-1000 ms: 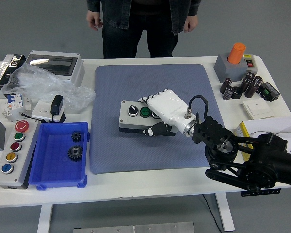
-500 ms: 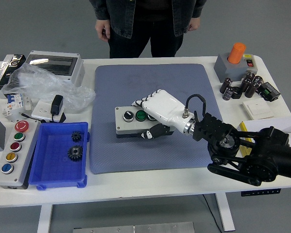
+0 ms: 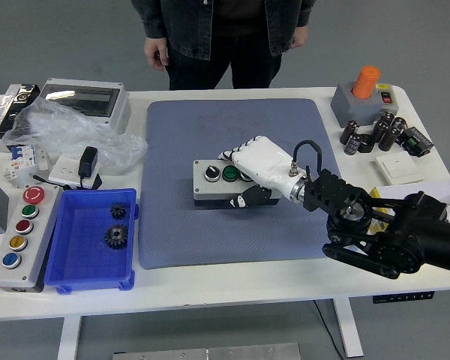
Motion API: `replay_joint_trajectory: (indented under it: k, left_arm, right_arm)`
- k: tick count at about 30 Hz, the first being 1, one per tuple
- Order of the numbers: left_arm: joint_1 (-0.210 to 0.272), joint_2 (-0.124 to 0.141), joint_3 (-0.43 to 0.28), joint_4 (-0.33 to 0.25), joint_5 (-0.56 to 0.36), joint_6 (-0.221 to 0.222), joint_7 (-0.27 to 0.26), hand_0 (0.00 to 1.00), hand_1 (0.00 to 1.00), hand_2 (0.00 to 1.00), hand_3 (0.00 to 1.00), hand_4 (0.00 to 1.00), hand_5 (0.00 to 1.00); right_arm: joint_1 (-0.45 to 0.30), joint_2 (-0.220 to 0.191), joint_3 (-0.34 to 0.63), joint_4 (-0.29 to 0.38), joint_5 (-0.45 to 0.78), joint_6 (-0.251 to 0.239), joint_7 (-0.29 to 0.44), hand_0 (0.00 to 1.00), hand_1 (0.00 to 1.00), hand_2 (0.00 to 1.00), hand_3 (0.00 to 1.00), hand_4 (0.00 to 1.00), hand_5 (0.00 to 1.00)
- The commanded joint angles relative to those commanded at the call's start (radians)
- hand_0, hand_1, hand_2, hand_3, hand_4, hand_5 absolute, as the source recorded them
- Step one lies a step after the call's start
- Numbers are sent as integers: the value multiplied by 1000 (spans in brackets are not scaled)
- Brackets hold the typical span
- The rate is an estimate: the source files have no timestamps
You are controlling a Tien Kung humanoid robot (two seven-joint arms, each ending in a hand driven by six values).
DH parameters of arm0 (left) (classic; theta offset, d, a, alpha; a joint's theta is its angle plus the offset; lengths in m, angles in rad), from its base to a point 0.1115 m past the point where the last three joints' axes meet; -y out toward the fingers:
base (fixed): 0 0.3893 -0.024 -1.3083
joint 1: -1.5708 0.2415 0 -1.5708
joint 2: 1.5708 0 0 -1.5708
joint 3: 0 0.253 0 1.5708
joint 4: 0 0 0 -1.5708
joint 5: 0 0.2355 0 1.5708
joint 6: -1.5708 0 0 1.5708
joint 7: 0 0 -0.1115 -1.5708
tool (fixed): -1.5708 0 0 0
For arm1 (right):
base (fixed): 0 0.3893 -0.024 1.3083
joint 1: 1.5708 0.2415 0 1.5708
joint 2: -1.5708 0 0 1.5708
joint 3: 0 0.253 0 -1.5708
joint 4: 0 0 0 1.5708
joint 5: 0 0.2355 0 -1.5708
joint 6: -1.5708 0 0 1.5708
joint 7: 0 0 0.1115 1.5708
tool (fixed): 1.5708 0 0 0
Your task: Pick up the button,place it on the desk,press the button,press the button
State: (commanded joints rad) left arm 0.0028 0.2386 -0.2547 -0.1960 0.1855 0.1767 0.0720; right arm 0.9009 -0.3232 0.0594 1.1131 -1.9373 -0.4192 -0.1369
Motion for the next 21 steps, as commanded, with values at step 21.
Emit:
replay_joint_trajectory:
  k: [21]
  left_arm:
    - [-2, -4, -46, -3, 86, 1, -2, 670, 695, 617, 643, 613, 367]
  right_arm:
    - [-5, 0, 36, -34, 52, 105, 7, 532, 590, 575, 347, 609, 86]
